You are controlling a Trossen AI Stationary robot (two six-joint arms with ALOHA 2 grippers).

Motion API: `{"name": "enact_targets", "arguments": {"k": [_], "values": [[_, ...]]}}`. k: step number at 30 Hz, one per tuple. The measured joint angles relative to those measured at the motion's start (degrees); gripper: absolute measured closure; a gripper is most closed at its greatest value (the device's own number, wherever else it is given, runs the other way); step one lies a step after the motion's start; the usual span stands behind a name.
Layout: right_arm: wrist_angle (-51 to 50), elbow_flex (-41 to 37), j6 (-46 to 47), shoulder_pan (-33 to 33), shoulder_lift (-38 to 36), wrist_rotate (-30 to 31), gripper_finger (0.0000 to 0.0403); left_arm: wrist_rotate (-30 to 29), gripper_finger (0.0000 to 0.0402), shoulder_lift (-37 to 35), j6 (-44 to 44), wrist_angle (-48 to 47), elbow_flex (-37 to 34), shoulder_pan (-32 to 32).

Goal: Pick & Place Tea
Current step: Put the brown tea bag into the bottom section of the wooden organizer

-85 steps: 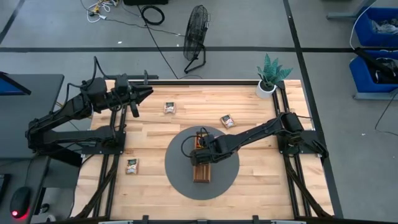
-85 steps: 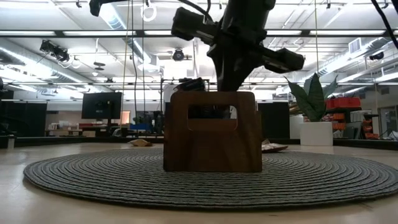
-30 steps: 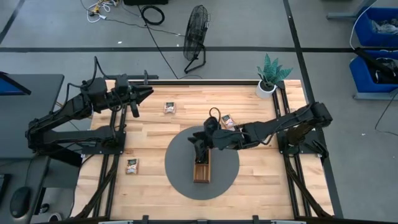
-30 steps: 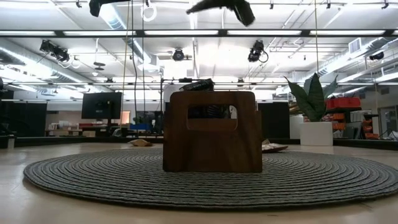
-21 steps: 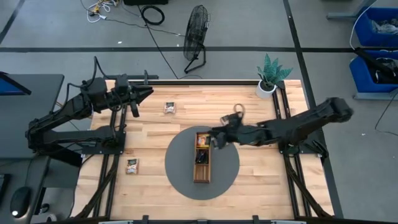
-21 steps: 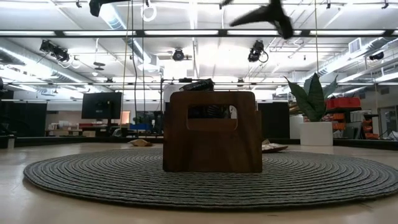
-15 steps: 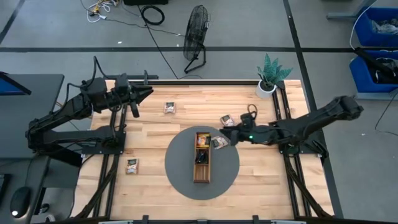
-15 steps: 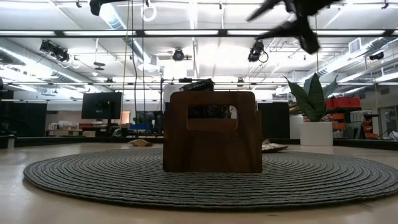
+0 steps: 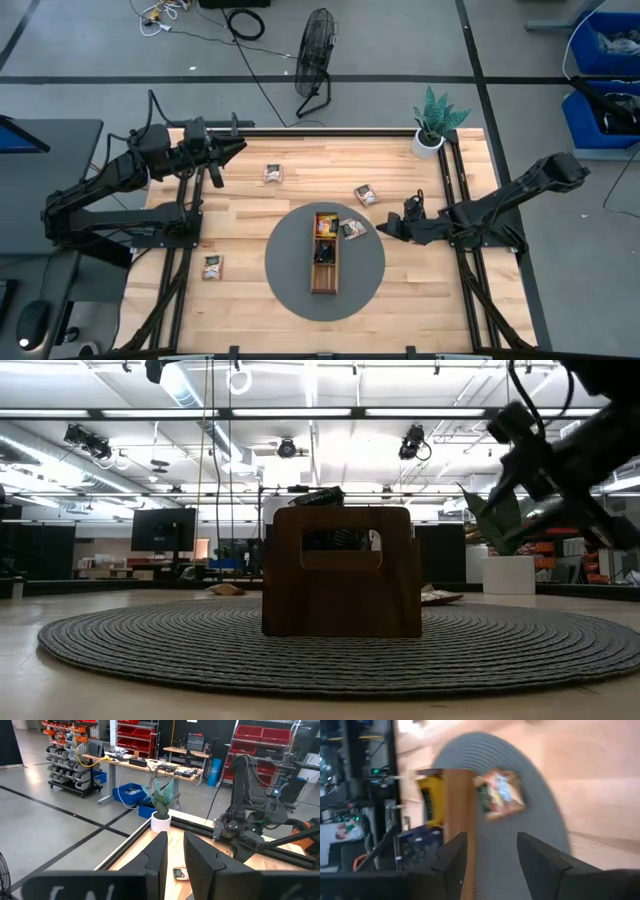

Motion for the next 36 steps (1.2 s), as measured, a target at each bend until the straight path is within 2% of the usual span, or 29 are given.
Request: {"name": "enact_targets", "arguments": {"k": [4, 11, 17, 22, 27, 32, 36], "values": [[0.2, -1.7, 5.2, -0.3, 0.0, -1.7, 0.0225, 0.0, 0.0337, 0.0, -0.4, 0.0, 0.0, 0.0], [1.5, -1.9, 6.5, -2.7, 1.7, -4.2, 0.0225, 0.0, 0.0337, 0.0, -1.5, 0.0, 0.0, 0.0], [8.0, -1.9, 7.2, -5.2, 6.9, -5.1, 0.0225, 0.0, 0.0337, 0.0, -2.8, 0.0, 0.0, 0.0], [13.5, -1.9, 7.2, -8.4, 12.7, -9.8, 0.0225, 0.0, 0.0337, 0.0, -3.0, 0.0, 0.0, 0.0], [19.6, -1.7, 7.5, -9.9, 17.0, -10.9, 0.0225, 0.0, 0.0337, 0.0, -3.2, -0.1, 0.0, 0.0], [18.0, 0.6, 7.5, -11.4, 20.0, -14.9, 0.0225, 0.0, 0.0337, 0.0, -4.5, -0.1, 0.0, 0.0], [16.0, 2.6, 7.8, -11.5, 21.9, -15.8, 0.0225, 0.0, 0.0337, 0.0, -4.5, -0.1, 0.0, 0.0]]}}
